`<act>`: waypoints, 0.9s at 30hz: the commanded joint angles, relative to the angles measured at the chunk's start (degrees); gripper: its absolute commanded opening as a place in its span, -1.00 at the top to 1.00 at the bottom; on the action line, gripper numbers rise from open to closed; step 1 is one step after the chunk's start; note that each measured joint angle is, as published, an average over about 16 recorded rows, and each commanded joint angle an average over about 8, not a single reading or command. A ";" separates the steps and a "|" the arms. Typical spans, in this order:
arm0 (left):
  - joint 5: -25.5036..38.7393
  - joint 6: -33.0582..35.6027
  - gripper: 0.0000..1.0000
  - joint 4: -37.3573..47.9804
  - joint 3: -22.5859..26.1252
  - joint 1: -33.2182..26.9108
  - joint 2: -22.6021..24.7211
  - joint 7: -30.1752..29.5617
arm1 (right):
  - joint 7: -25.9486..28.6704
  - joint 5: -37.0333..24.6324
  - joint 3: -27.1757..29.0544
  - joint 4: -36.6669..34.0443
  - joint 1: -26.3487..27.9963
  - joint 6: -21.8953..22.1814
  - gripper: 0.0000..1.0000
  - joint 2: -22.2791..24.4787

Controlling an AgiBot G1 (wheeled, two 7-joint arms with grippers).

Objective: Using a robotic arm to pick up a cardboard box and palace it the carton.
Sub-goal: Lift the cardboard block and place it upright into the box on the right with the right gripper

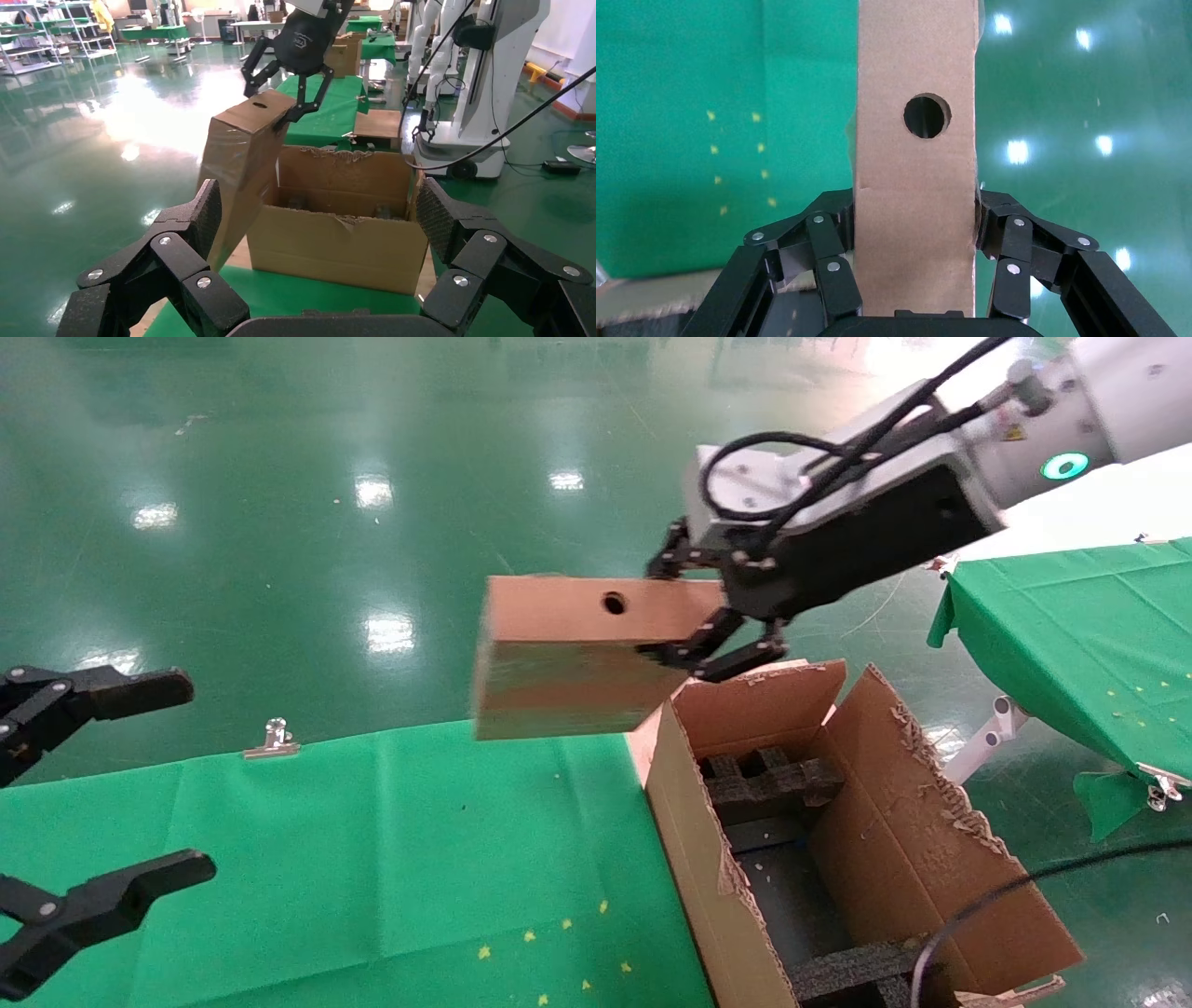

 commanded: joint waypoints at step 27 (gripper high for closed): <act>-0.01 -0.02 -1.00 0.02 0.00 0.01 -0.01 0.00 | 7.53 -2.16 -17.77 8.76 10.86 0.70 1.00 27.50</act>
